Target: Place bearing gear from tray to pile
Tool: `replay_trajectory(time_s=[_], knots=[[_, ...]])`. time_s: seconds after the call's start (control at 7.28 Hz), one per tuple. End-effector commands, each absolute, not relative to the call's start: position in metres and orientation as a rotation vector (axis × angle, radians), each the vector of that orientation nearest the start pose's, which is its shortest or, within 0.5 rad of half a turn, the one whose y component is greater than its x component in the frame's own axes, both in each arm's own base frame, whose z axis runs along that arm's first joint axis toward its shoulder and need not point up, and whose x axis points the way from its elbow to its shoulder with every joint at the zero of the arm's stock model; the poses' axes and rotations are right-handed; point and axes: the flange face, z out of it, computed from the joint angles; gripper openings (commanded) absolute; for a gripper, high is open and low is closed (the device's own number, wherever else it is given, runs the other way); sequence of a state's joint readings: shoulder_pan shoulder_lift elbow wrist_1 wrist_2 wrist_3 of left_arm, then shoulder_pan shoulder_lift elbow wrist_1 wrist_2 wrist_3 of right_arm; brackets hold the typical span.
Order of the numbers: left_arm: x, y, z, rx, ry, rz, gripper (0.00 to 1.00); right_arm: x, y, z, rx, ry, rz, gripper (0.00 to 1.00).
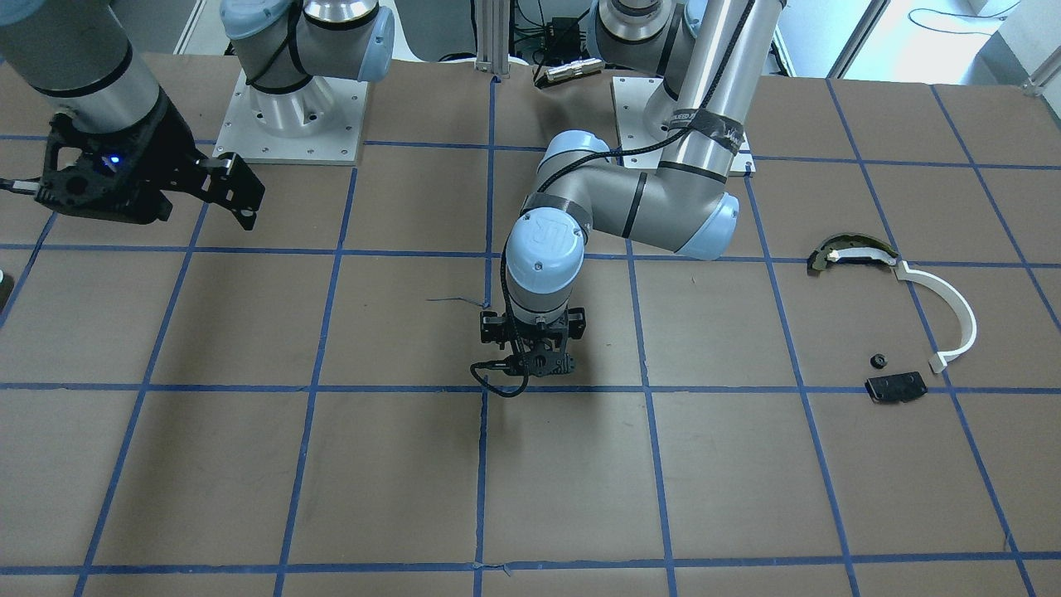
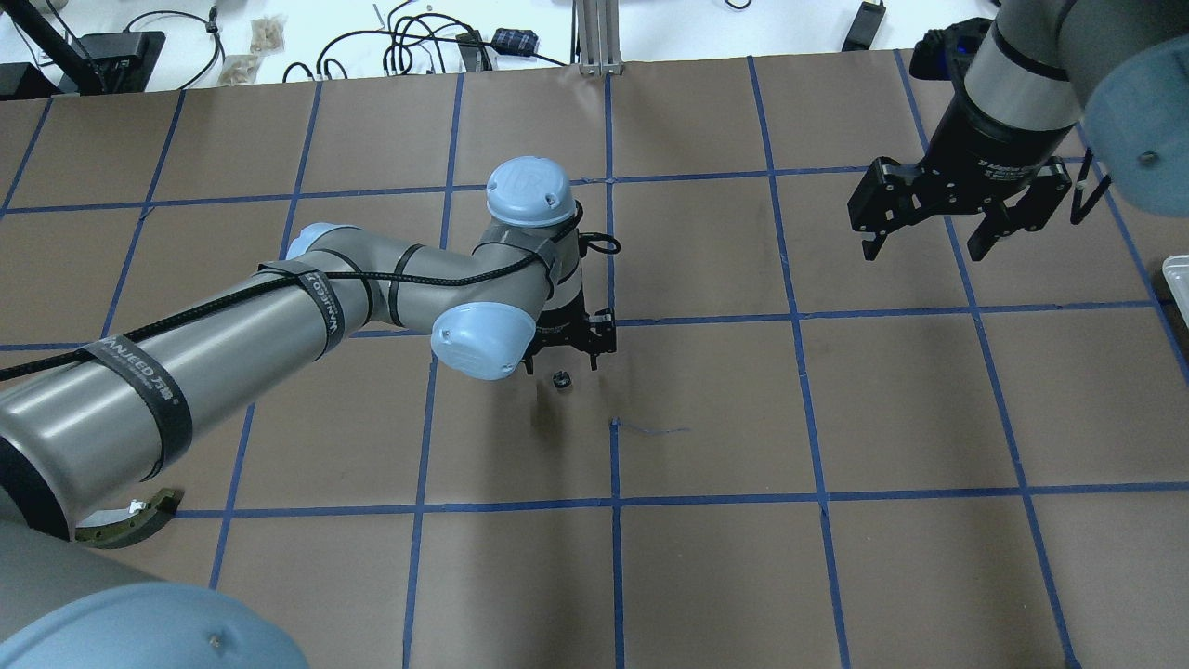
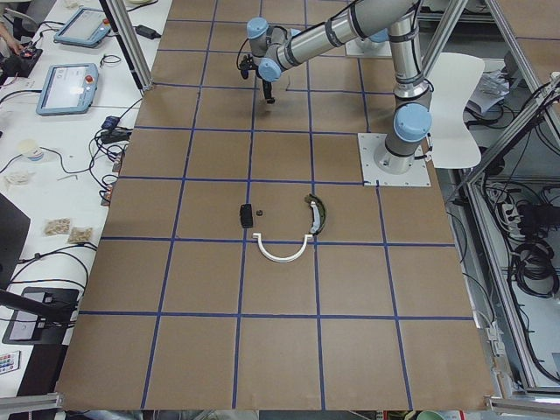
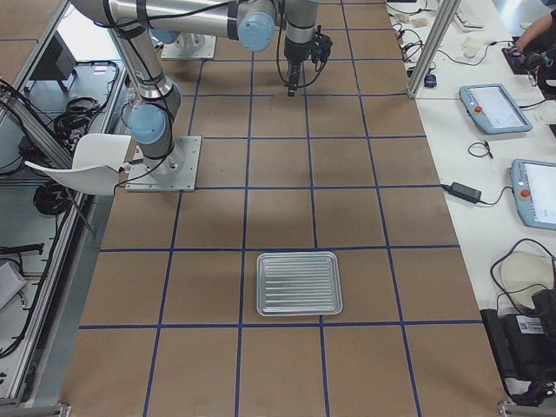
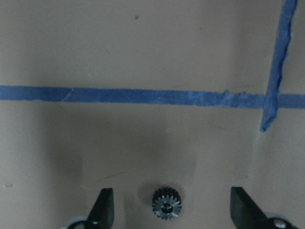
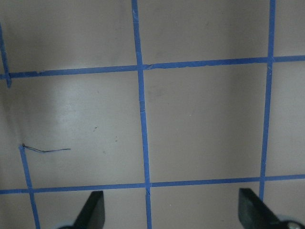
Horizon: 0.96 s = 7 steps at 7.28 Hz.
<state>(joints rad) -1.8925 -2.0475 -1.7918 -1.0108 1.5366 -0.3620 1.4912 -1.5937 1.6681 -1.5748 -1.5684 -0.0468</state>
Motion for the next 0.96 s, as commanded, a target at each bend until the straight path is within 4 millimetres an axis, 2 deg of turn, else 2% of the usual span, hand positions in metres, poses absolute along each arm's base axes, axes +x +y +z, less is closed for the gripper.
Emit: replay_trajectory(time_s=[0.0,0.14,0.27,0.41,0.55,0.69,0.82], knots=[[-0.314,-0.506,0.165,-0.061,3.108,0.249,0.82,0.099,-0.482,0.451,0.007,3.143,0.116,1.0],[-0.313,-0.508,0.166,-0.056,3.108,0.24,0.55,0.098,-0.482,0.445,0.006,3.146,0.139,1.0],[-0.314,-0.51,0.168,-0.051,3.111,0.229,0.24,0.096,-0.482,0.441,0.013,3.144,0.16,1.0],[-0.314,-0.511,0.166,-0.049,3.109,0.233,0.04,0.096,-0.482,0.44,0.014,3.139,0.169,1.0],[-0.314,-0.513,0.165,-0.049,3.109,0.233,0.0,0.096,-0.482,0.44,0.023,3.143,0.17,1.0],[-0.304,-0.526,0.186,0.052,3.066,0.134,0.0,0.096,-0.482,0.439,0.02,3.145,0.17,1.0],[-0.279,-0.551,0.215,0.164,3.04,0.055,0.0,0.096,-0.481,0.44,0.023,3.143,0.172,1.0]])
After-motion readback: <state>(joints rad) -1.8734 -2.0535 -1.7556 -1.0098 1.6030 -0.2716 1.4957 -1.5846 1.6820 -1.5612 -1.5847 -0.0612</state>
